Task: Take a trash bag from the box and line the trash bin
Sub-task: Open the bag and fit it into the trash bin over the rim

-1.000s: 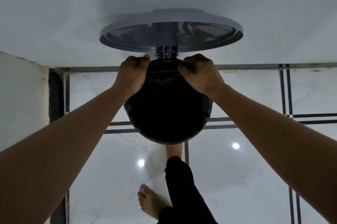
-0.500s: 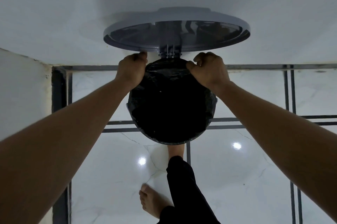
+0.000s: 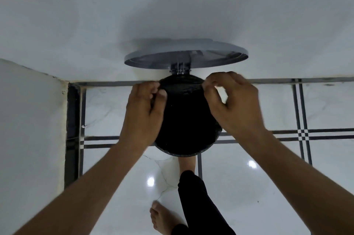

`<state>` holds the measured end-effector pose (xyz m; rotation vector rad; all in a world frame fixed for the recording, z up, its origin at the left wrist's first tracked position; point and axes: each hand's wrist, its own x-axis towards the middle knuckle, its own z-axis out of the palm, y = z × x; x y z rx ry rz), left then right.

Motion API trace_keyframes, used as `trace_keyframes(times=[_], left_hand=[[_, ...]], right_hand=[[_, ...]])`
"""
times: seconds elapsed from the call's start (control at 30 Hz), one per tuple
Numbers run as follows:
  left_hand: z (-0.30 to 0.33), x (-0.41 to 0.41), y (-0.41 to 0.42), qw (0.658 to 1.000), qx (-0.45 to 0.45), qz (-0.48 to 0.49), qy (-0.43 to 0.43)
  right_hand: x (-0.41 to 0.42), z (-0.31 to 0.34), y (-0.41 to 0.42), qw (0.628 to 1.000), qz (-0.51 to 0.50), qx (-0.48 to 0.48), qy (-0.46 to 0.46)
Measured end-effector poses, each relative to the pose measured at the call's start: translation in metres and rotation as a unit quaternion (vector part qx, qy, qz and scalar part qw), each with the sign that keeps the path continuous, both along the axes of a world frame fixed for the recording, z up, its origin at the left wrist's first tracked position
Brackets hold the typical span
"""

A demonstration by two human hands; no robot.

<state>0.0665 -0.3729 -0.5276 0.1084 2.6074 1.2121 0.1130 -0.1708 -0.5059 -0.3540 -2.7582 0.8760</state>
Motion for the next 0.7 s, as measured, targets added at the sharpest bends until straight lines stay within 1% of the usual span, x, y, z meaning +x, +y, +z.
trace_keyframes(times=[0.07,0.13,0.17,0.2,0.23,0.3,0.37,0.43,0.5,0.53,0.6,0.7], left_hand=[[0.033,0.008,-0.006,0.990,-0.017,-0.067,0.122],[0.056,-0.003,-0.005,0.958,-0.056,-0.109,0.260],[0.067,-0.015,-0.001,0.943,-0.073,-0.123,0.300],[0.070,-0.029,0.004,0.937,-0.094,-0.144,0.303],[0.072,-0.043,0.010,0.934,-0.123,-0.174,0.286],[0.074,-0.065,0.016,0.926,-0.165,-0.250,0.229],[0.074,-0.077,0.017,0.923,-0.149,-0.307,0.178],[0.075,-0.074,0.013,0.920,-0.126,-0.338,0.155],[0.072,-0.067,0.009,0.914,-0.119,-0.362,0.139],[0.071,-0.058,0.006,0.912,-0.116,-0.372,0.130],[0.063,-0.038,-0.003,0.908,-0.122,-0.385,0.115],[0.042,0.004,-0.015,0.905,-0.144,-0.389,0.095]], right_hand=[[0.000,0.034,0.000,0.997,-0.006,0.057,0.060],[-0.012,0.051,0.006,0.991,0.003,0.105,0.084],[-0.020,0.057,0.009,0.990,0.018,0.111,0.080],[-0.029,0.058,0.013,0.992,0.034,0.102,0.061],[-0.036,0.059,0.016,0.994,0.052,0.090,0.042],[-0.044,0.063,0.022,0.996,0.083,0.040,0.005],[-0.050,0.068,0.029,0.992,0.121,-0.013,-0.042],[-0.047,0.071,0.033,0.978,0.163,-0.012,-0.131],[-0.037,0.074,0.031,0.959,0.179,-0.014,-0.219],[-0.027,0.076,0.027,0.953,0.180,-0.013,-0.243],[-0.006,0.075,0.020,0.946,0.191,0.011,-0.261],[0.034,0.056,0.008,0.936,0.204,0.081,-0.277]])
